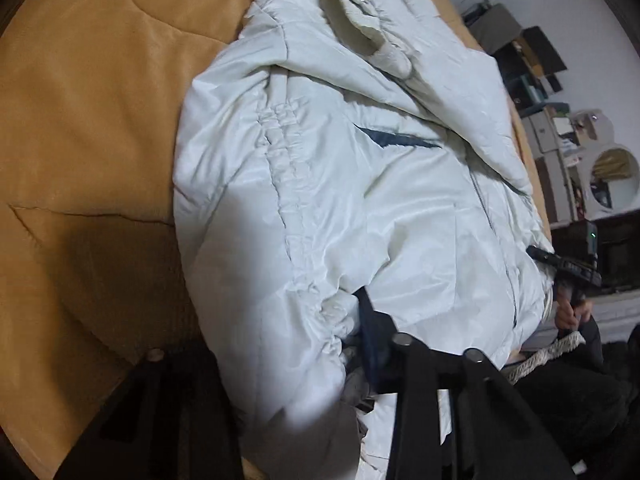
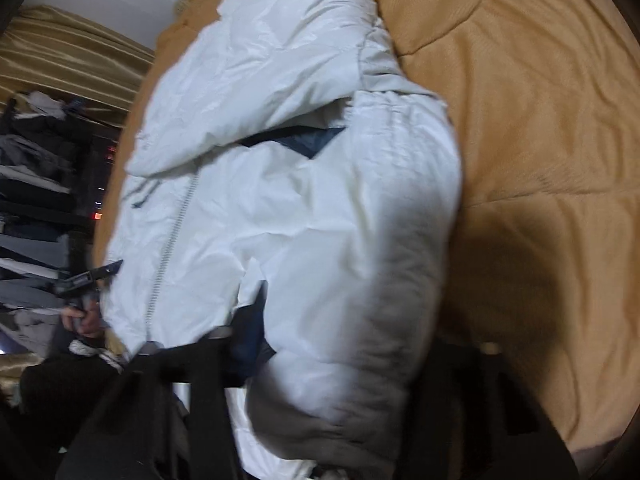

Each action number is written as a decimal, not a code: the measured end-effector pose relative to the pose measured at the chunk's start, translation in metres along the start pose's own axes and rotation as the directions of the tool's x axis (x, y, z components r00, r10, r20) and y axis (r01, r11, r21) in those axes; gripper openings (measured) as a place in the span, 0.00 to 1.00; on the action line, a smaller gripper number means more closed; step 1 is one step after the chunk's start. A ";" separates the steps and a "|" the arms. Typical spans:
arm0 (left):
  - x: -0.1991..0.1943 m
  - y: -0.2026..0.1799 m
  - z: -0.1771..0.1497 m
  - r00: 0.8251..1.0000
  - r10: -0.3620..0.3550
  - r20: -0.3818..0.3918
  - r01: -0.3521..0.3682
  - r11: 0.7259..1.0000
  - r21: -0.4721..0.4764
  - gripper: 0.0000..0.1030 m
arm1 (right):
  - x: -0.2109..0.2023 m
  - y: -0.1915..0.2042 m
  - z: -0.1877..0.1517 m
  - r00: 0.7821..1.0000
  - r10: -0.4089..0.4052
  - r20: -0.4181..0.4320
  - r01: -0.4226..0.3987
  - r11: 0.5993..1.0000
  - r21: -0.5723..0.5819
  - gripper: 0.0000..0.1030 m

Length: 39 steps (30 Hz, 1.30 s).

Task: Fold large clothes
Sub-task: 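Grasp the jacket hem with the left gripper while the right gripper grasps the hem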

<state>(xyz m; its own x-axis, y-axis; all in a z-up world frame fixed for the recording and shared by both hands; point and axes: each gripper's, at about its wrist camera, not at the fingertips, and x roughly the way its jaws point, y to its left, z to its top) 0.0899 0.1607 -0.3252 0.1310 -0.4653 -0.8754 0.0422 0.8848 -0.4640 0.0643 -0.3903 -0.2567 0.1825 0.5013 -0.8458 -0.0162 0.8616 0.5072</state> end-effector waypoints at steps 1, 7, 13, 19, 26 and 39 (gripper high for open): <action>-0.004 -0.002 0.005 1.000 0.009 -0.009 -0.009 1.000 -0.022 0.22 | -0.003 0.002 0.002 1.000 -0.010 0.000 0.010 1.000 -0.001 0.28; -0.052 -0.040 0.016 0.993 0.110 0.045 -0.114 0.990 0.084 0.17 | -0.045 0.050 0.027 0.996 -0.085 0.037 0.088 0.990 -0.107 0.16; -0.120 -0.051 0.000 0.987 0.123 0.102 -0.133 0.986 0.102 0.16 | -0.104 0.095 0.044 0.990 -0.120 0.070 0.129 0.980 -0.150 0.15; -0.172 -0.044 -0.068 0.997 0.081 0.020 -0.082 0.995 0.051 0.17 | -0.146 0.114 0.001 0.991 -0.127 -0.052 0.120 0.985 -0.123 0.15; -0.175 -0.015 -0.110 0.995 -0.007 -0.096 -0.006 0.991 -0.135 0.18 | -0.130 0.085 -0.050 0.975 -0.030 -0.222 0.051 0.995 0.090 0.15; -0.087 0.033 0.129 0.993 -0.087 0.077 0.112 0.887 -0.449 0.22 | -0.058 -0.014 0.151 0.980 0.196 0.028 -0.183 0.843 0.505 0.18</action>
<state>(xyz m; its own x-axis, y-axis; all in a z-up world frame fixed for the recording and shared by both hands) 0.2077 0.2330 -0.2470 0.2031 -0.5370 -0.8187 -0.3922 0.7215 -0.5706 0.2027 -0.4437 -0.1902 0.2036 0.6581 -0.7249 0.4494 0.5950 0.6664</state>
